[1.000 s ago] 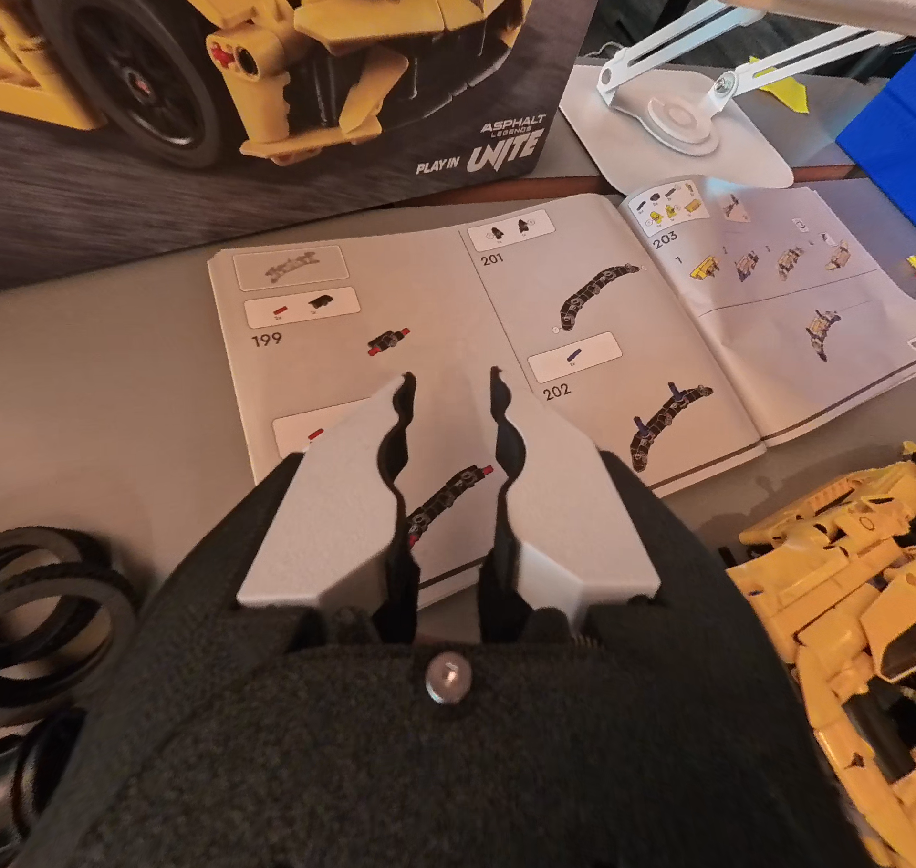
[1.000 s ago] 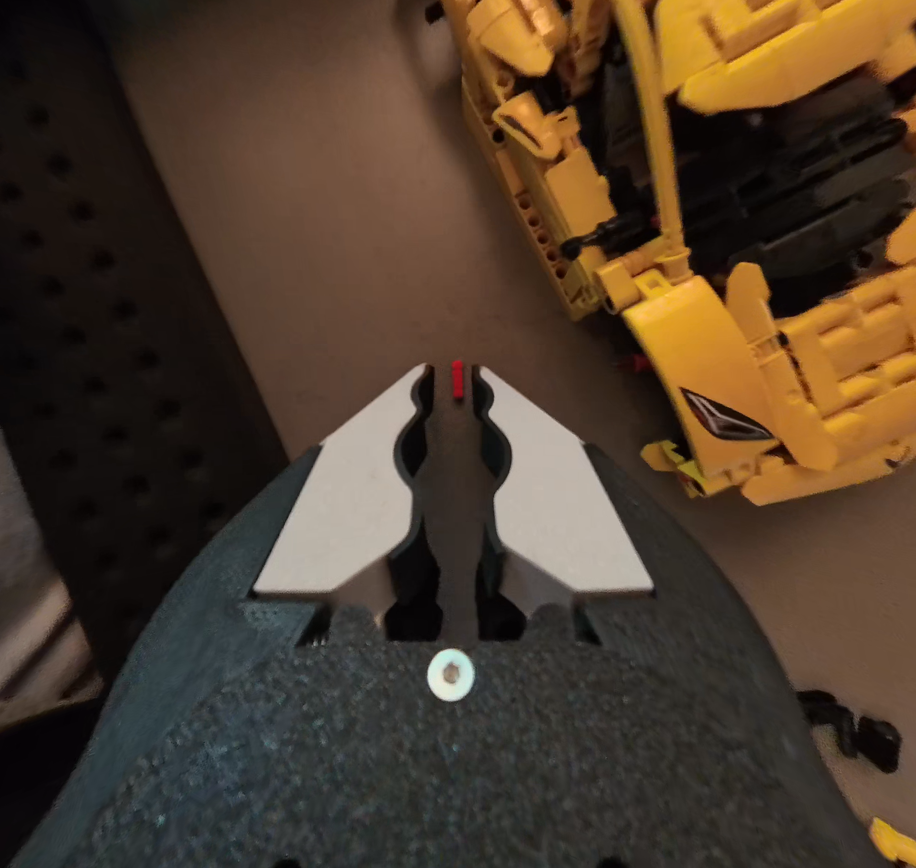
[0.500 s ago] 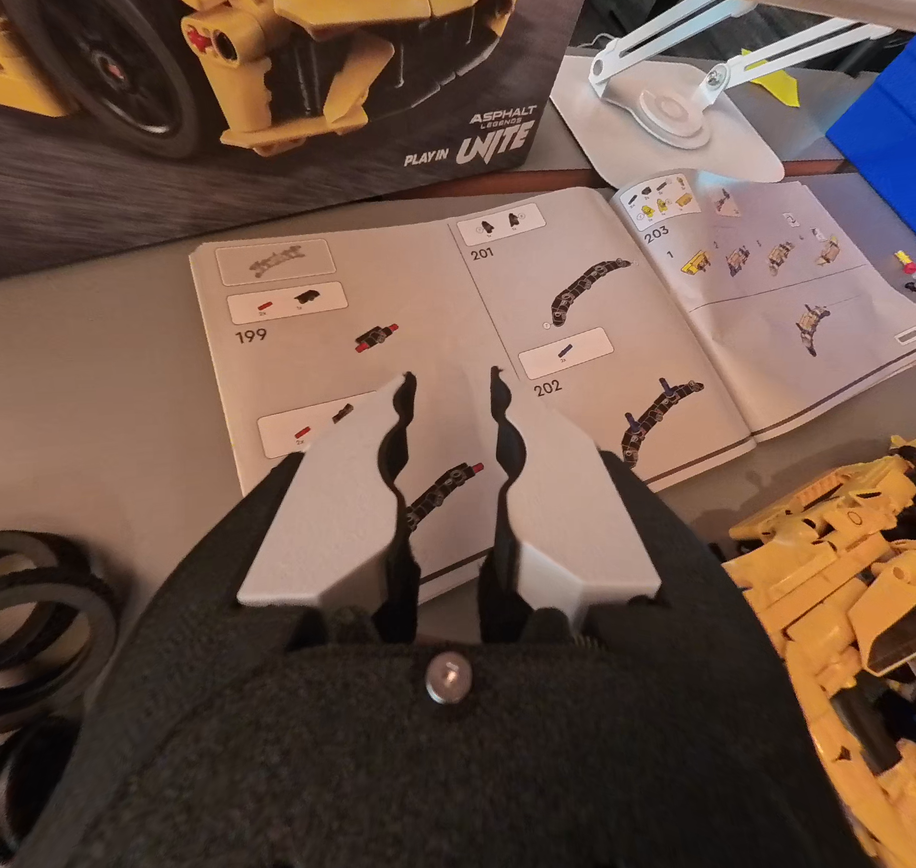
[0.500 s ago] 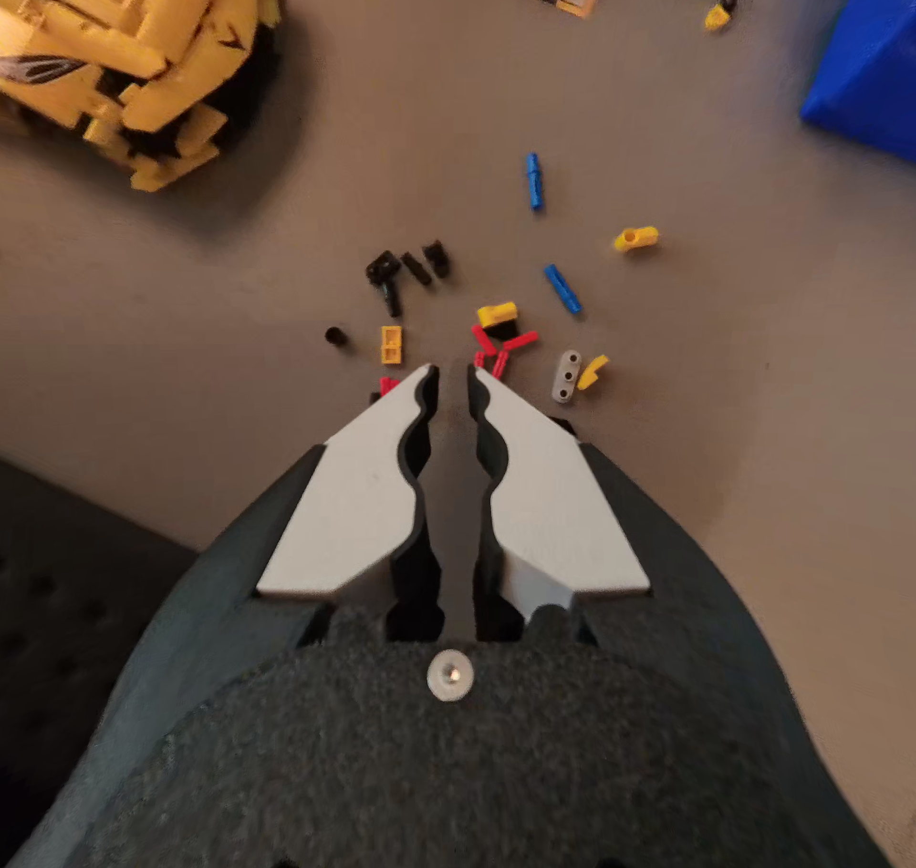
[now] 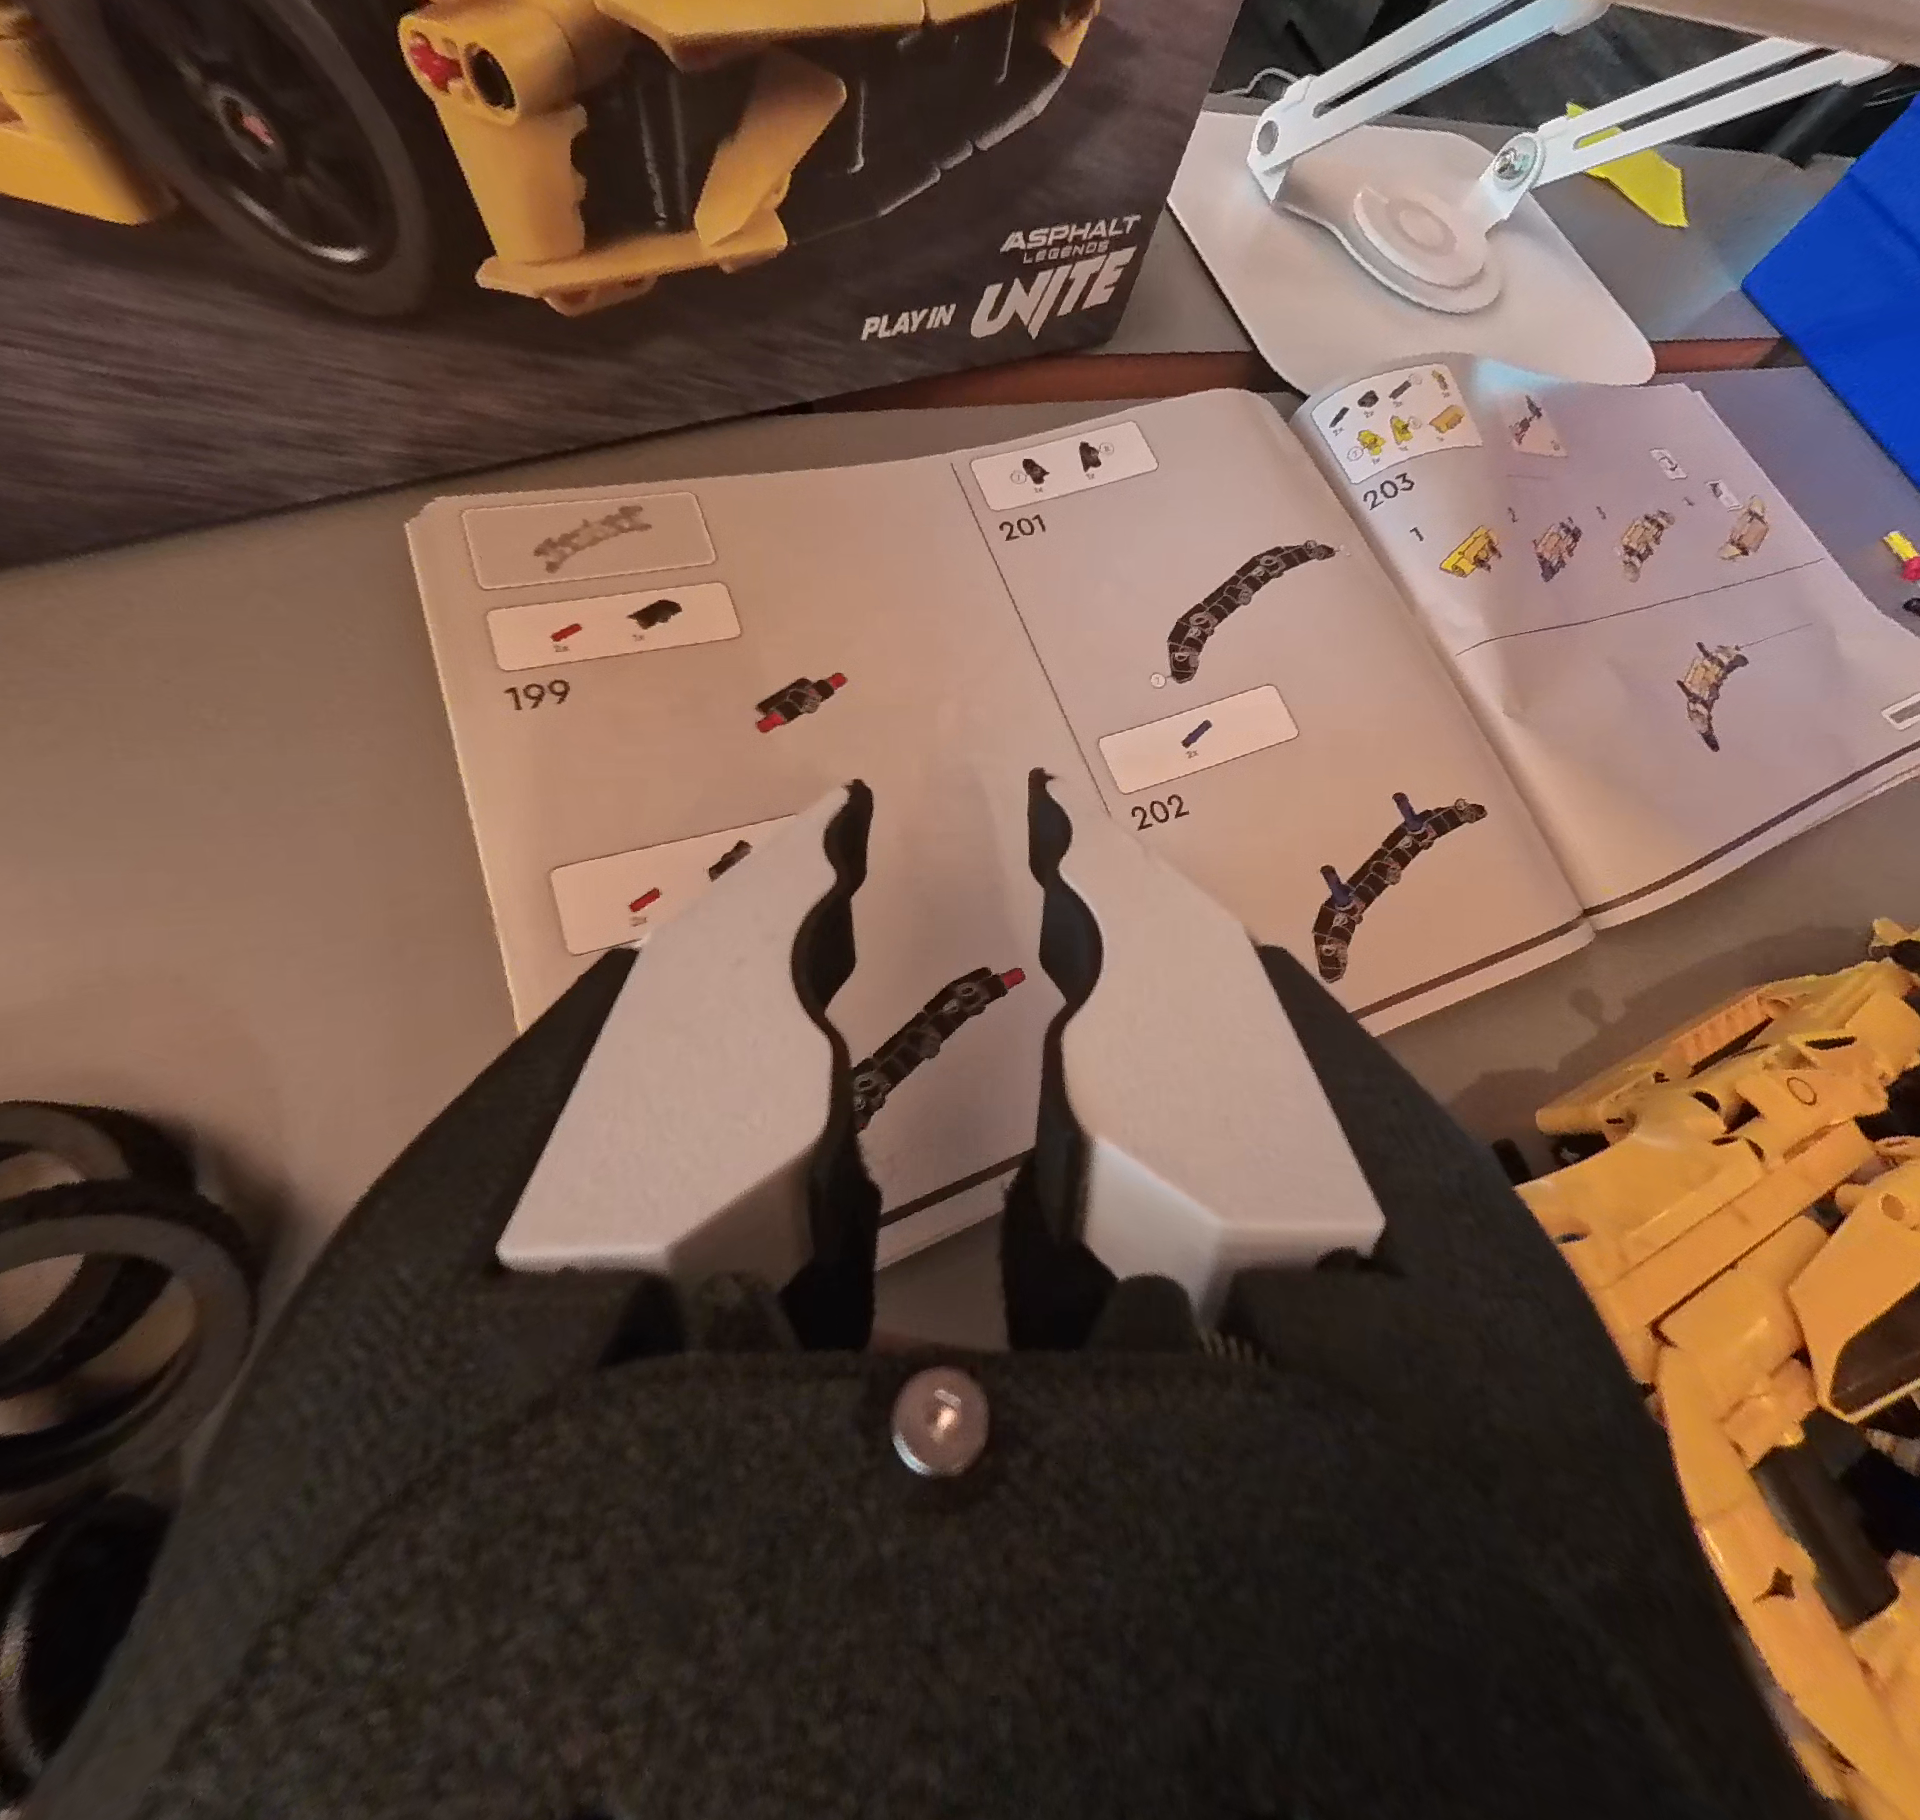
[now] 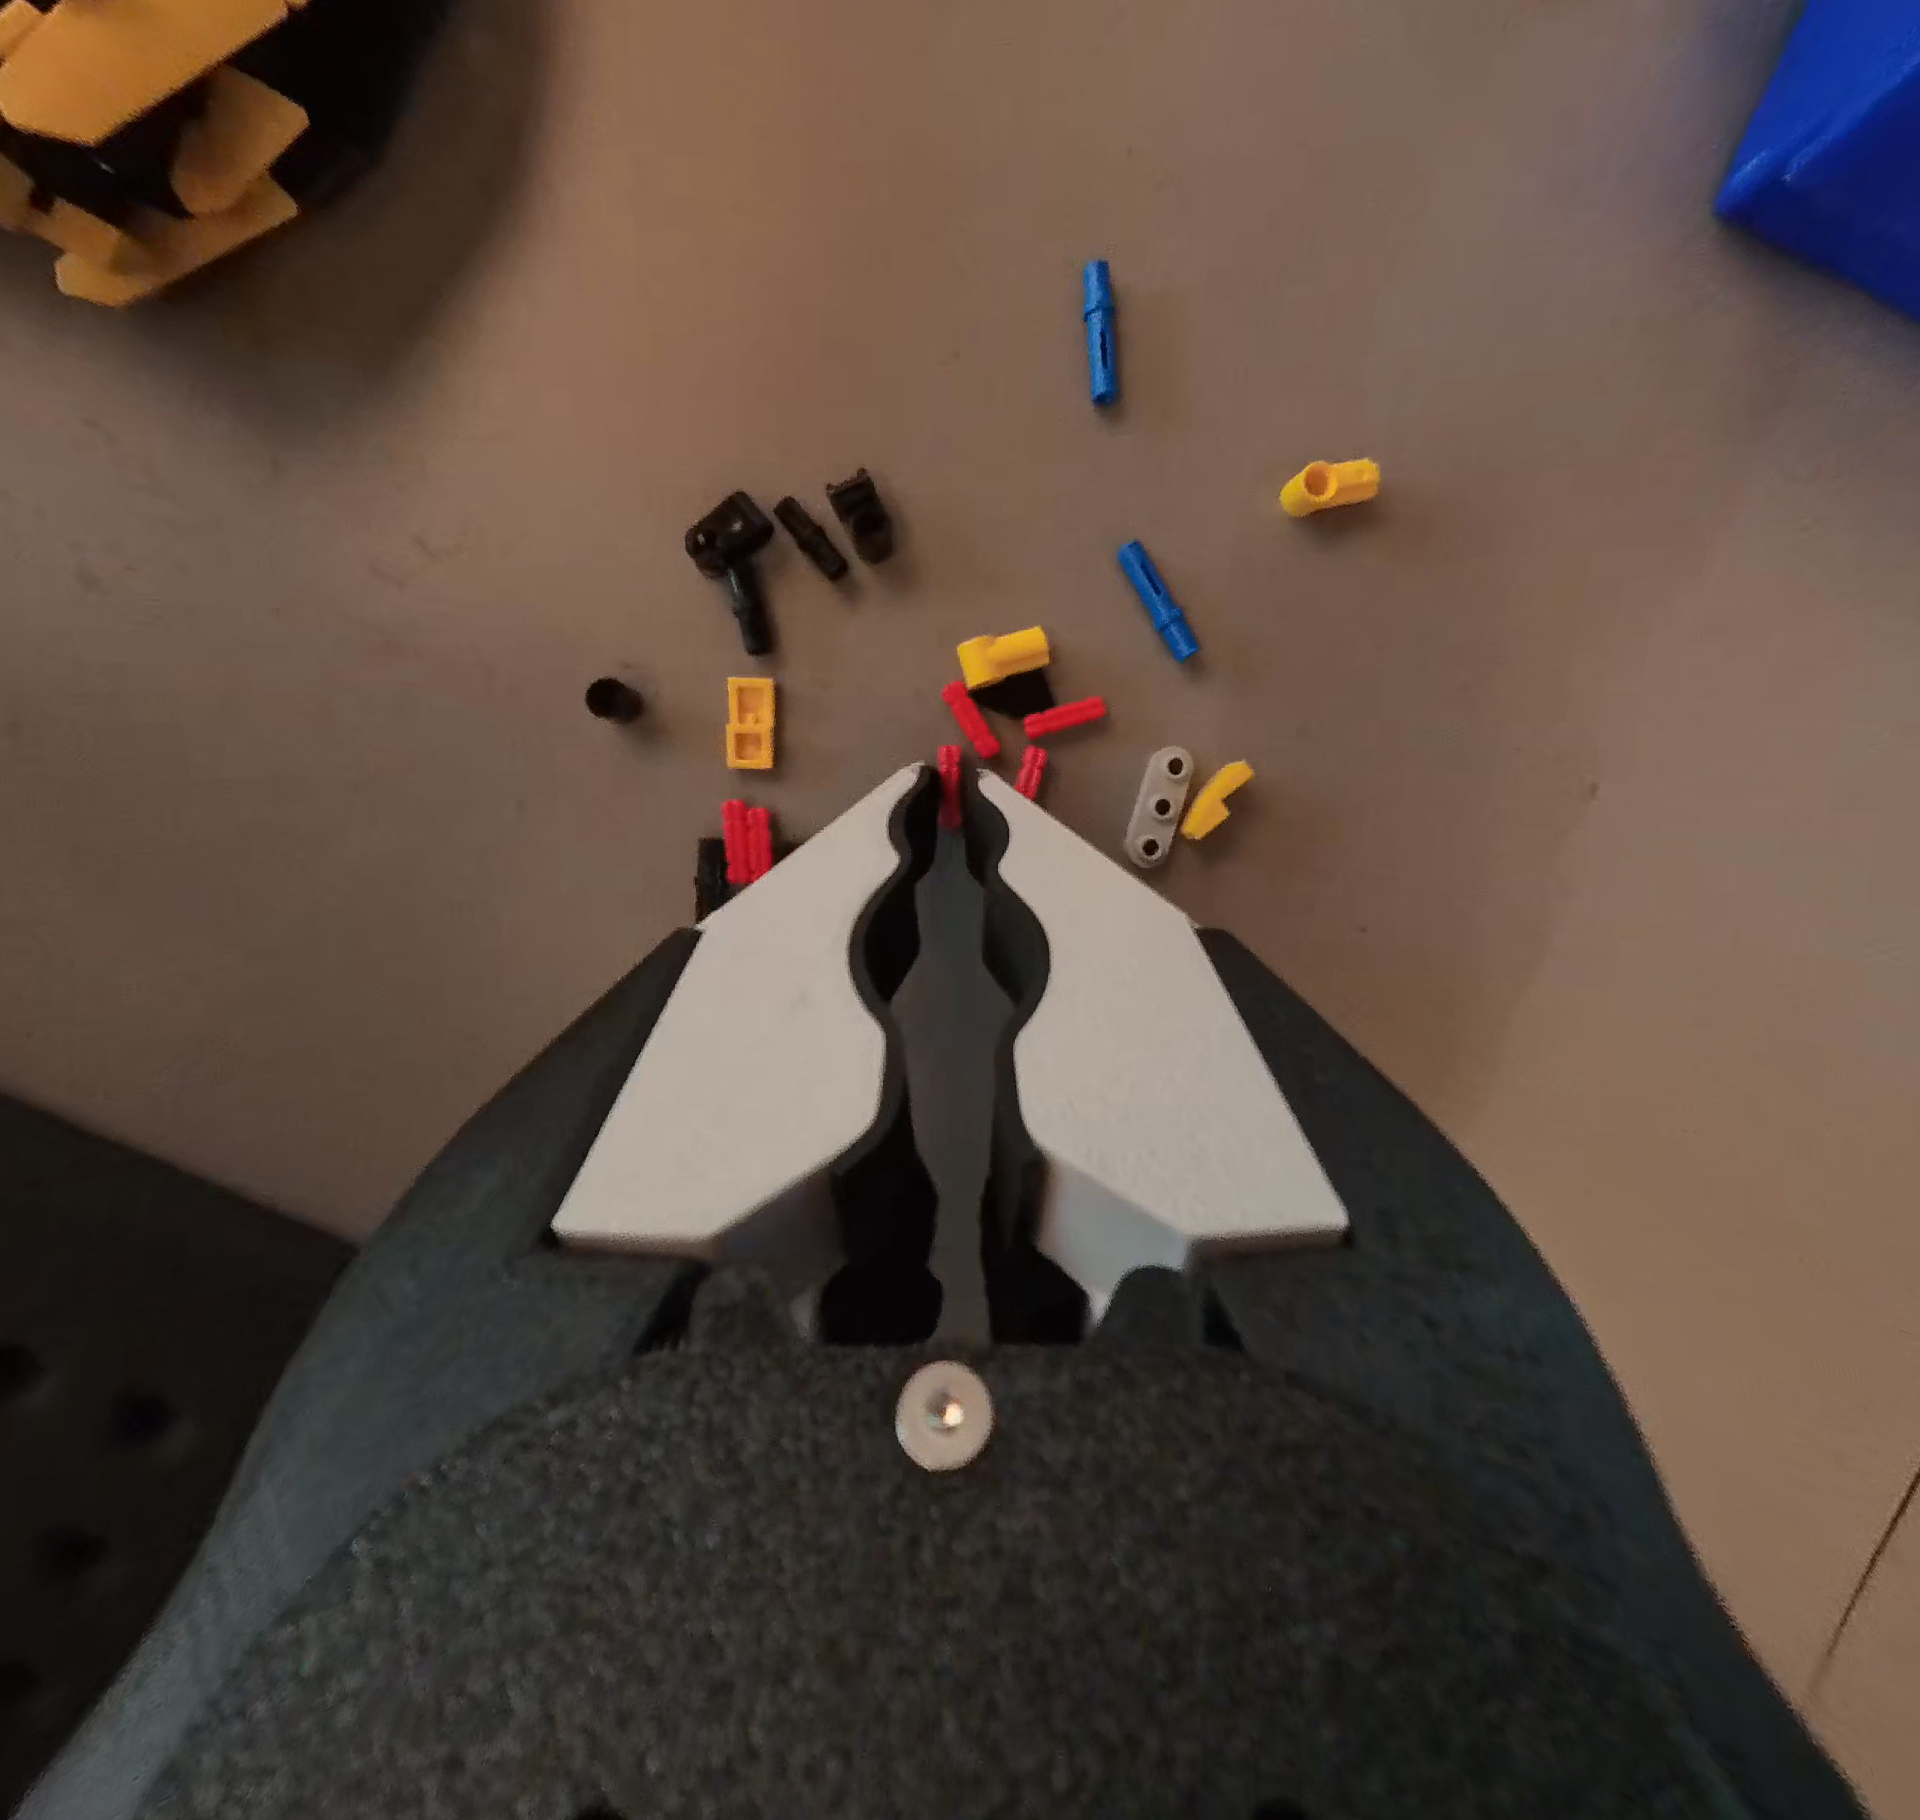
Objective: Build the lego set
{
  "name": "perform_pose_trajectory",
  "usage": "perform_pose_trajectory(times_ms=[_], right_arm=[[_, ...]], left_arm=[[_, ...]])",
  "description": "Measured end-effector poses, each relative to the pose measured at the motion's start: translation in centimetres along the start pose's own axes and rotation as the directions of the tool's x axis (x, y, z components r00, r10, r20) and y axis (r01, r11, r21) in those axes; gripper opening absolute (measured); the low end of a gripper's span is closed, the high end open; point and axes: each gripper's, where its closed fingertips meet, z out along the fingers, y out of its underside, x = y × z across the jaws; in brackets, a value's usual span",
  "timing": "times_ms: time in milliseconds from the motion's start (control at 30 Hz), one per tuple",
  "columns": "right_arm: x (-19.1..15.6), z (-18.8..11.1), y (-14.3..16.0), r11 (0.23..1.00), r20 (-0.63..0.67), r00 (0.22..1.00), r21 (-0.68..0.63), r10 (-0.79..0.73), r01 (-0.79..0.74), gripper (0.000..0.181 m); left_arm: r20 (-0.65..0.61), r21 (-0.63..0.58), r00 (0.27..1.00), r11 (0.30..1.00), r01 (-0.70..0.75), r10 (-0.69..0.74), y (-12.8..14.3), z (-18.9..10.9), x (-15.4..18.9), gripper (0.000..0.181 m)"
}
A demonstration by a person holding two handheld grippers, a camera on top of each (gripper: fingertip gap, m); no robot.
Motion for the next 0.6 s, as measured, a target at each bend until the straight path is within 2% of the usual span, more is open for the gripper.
perform_pose_trajectory(times_ms=[100,167,267,367,467,600], right_arm=[[-0.3,-0.3,-0.4,1.000,-0.006,1.000,-0.004,-0.029,0.029,0.004],[-1.8,-1.0,-1.8,0.997,0.032,0.997,0.041,-0.068,0.067,0.004],[-8.0,-1.7,-4.3,0.977,0.214,0.956,0.119,-0.201,0.179,0.004],[-16.7,-1.9,-5.2,0.941,0.452,0.826,0.174,-0.337,0.289,0.004],[-20.8,-0.8,-4.9,0.890,0.474,0.757,0.173,-0.450,0.421,0.004],[-22.5,0.0,-4.6,0.868,0.475,0.733,0.170,-0.486,0.466,0.004]], left_arm=[[0.000,0.000,1.000,1.000,-0.002,0.002,0.0,0.0,0.0,0.030],[0.000,0.000,1.000,1.000,-0.003,0.003,0.0,0.0,0.0,0.031],[0.006,-0.002,1.000,1.000,-0.003,0.003,0.0,0.0,-0.1,0.030],[0.004,-0.002,1.000,1.000,0.006,-0.006,0.1,0.0,-0.3,0.030],[0.001,0.005,1.000,1.000,0.010,-0.010,-0.1,-0.2,-0.2,0.030],[0.006,0.010,1.000,1.000,0.011,-0.011,-0.3,-0.3,-0.5,0.031]])
